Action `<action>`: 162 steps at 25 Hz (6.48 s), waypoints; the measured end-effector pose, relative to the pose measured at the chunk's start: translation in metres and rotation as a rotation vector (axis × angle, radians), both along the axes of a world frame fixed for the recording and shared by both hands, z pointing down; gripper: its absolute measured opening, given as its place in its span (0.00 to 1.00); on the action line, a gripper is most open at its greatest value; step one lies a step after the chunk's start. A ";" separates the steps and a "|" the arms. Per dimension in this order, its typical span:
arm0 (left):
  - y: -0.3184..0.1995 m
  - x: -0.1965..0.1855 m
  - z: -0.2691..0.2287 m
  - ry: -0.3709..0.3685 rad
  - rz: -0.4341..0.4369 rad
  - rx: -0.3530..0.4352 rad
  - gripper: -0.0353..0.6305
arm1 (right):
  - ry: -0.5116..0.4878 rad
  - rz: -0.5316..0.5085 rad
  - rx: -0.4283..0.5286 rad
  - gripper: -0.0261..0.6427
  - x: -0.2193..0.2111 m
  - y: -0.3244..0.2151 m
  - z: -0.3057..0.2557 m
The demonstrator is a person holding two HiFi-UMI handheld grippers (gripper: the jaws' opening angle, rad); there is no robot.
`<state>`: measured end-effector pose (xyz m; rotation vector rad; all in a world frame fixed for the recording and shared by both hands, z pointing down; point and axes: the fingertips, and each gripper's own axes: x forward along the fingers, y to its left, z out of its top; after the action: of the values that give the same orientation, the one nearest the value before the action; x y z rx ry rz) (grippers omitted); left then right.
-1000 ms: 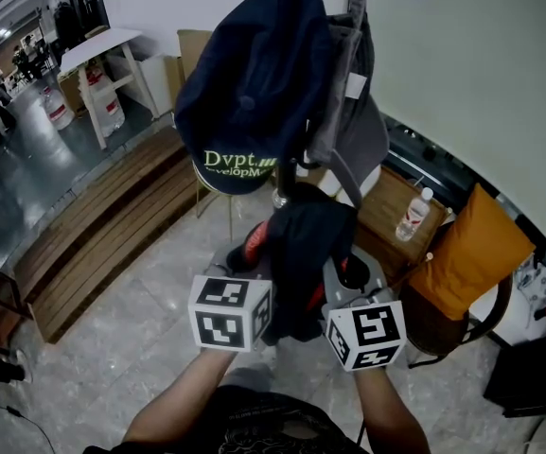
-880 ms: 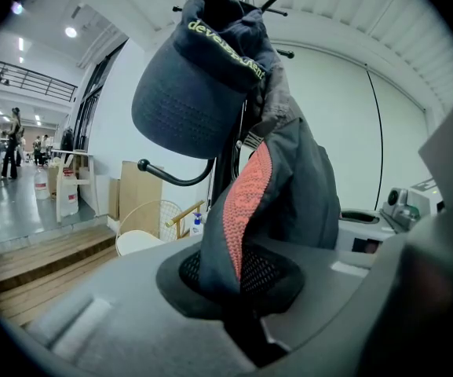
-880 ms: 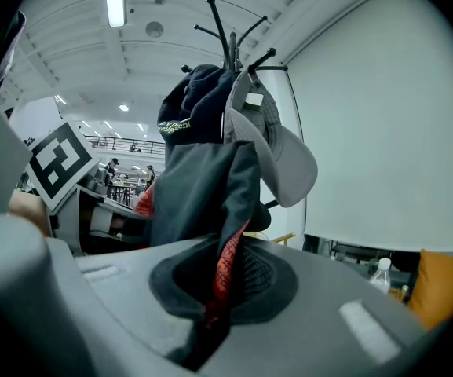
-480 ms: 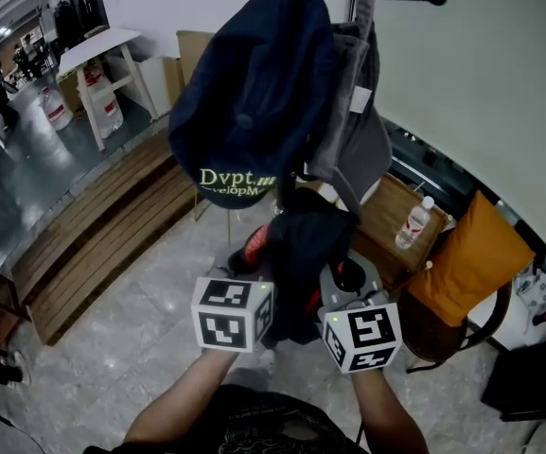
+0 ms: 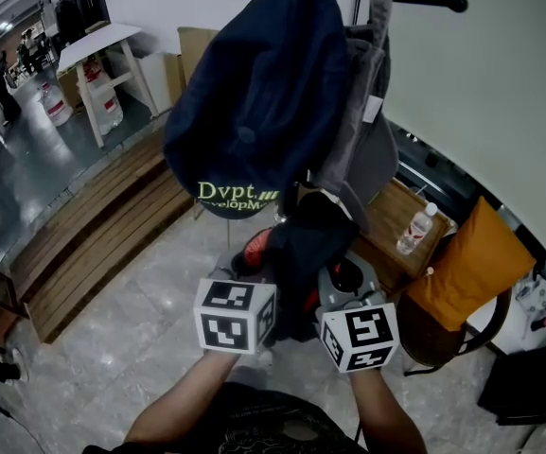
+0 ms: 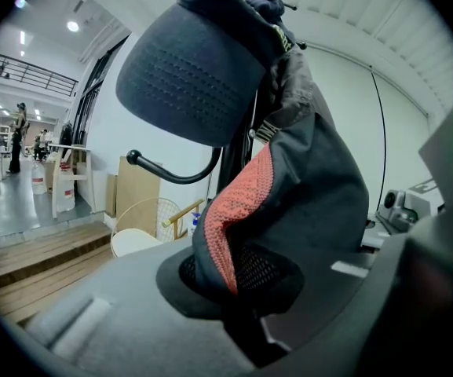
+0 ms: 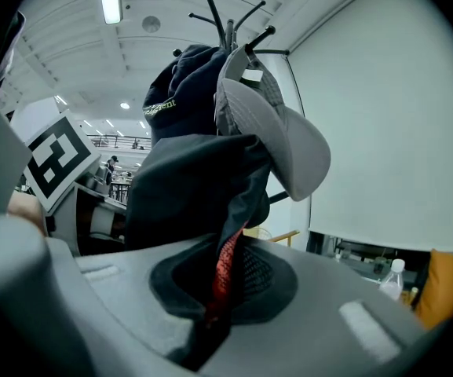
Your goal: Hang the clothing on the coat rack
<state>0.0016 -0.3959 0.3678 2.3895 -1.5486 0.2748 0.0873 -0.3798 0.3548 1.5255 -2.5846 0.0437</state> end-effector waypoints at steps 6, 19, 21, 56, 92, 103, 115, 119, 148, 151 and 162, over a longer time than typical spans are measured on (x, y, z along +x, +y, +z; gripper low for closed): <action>-0.006 0.003 0.006 0.004 0.006 -0.015 0.09 | 0.009 -0.002 -0.022 0.07 0.002 -0.010 0.007; -0.011 0.003 0.014 0.020 0.014 -0.031 0.09 | 0.023 0.000 -0.046 0.07 -0.002 -0.019 0.018; -0.011 0.002 0.015 0.017 0.014 -0.033 0.09 | 0.026 -0.001 -0.049 0.07 -0.003 -0.020 0.019; -0.004 0.006 0.045 -0.038 -0.001 -0.082 0.09 | 0.027 -0.007 -0.126 0.07 0.005 -0.015 0.055; 0.031 0.004 0.064 -0.067 0.037 -0.105 0.09 | 0.019 0.019 -0.171 0.07 -0.001 0.023 0.081; 0.042 0.010 0.071 -0.076 0.068 -0.113 0.09 | 0.010 0.037 -0.184 0.07 -0.001 0.032 0.086; 0.057 0.016 0.074 -0.080 0.113 -0.110 0.09 | 0.013 0.036 -0.194 0.07 -0.005 0.047 0.086; 0.063 0.017 0.073 -0.079 0.121 -0.106 0.09 | -0.001 0.026 -0.196 0.07 -0.008 0.052 0.086; 0.100 0.022 0.060 -0.054 0.119 -0.077 0.19 | -0.044 0.028 -0.155 0.13 -0.003 0.087 0.073; 0.102 0.023 0.060 -0.051 0.119 -0.071 0.19 | -0.050 0.031 -0.155 0.13 -0.002 0.089 0.072; 0.112 0.026 0.059 -0.045 0.123 -0.069 0.19 | -0.070 0.032 -0.151 0.13 -0.001 0.100 0.068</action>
<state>0.0279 -0.2837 0.4264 2.4433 -1.3891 0.4033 0.0865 -0.2800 0.4226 1.5361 -2.5430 0.2940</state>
